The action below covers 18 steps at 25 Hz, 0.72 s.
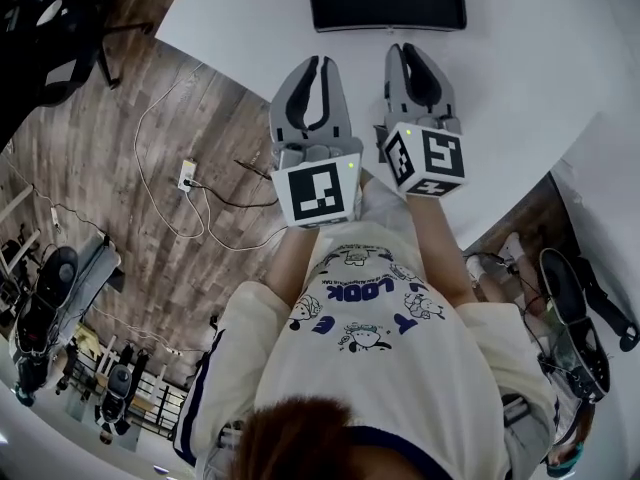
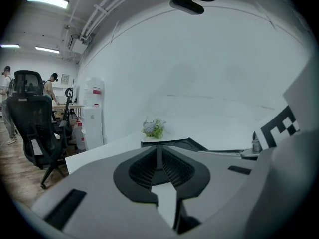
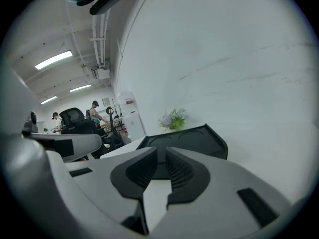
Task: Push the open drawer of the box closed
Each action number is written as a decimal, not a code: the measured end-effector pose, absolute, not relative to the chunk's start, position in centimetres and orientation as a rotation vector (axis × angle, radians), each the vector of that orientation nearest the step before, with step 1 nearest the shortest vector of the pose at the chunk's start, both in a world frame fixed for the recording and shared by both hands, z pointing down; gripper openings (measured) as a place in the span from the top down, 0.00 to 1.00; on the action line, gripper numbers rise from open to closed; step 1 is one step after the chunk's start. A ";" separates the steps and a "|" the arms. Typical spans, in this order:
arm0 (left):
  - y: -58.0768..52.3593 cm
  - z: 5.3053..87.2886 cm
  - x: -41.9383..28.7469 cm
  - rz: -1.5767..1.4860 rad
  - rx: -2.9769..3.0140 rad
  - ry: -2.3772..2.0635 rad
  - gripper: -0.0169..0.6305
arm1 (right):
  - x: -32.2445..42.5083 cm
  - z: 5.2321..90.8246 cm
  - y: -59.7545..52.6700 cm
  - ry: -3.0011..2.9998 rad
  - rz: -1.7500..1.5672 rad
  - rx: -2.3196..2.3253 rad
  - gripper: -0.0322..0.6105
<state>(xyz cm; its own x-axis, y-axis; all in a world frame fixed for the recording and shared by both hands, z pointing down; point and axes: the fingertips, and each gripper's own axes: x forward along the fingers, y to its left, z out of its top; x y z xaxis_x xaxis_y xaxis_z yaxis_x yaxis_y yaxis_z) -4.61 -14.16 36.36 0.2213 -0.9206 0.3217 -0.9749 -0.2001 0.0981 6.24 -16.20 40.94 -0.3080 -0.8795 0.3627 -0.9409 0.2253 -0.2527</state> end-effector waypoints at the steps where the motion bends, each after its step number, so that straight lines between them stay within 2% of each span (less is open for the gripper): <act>1: -14.2 35.8 -4.5 0.262 2.232 -1.787 0.91 | 6.3 40.0 -16.1 -2.359 0.600 1.764 0.85; 11: -11.3 31.4 -4.2 0.196 2.311 -1.825 0.91 | 7.0 33.8 -12.5 -2.407 0.382 1.843 0.86; 18: -10.7 28.5 -4.6 0.152 2.355 -1.861 0.91 | 6.3 31.4 -11.0 -2.441 0.352 1.846 0.87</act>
<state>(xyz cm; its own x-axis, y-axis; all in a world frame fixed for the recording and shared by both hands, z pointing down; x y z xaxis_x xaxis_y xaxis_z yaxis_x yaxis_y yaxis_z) -4.56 -10.72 28.50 0.2316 -0.9591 0.1626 -0.9728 -0.2275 0.0438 6.31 -10.96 31.40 -0.2804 -0.9419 0.1852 -0.9558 0.2561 -0.1444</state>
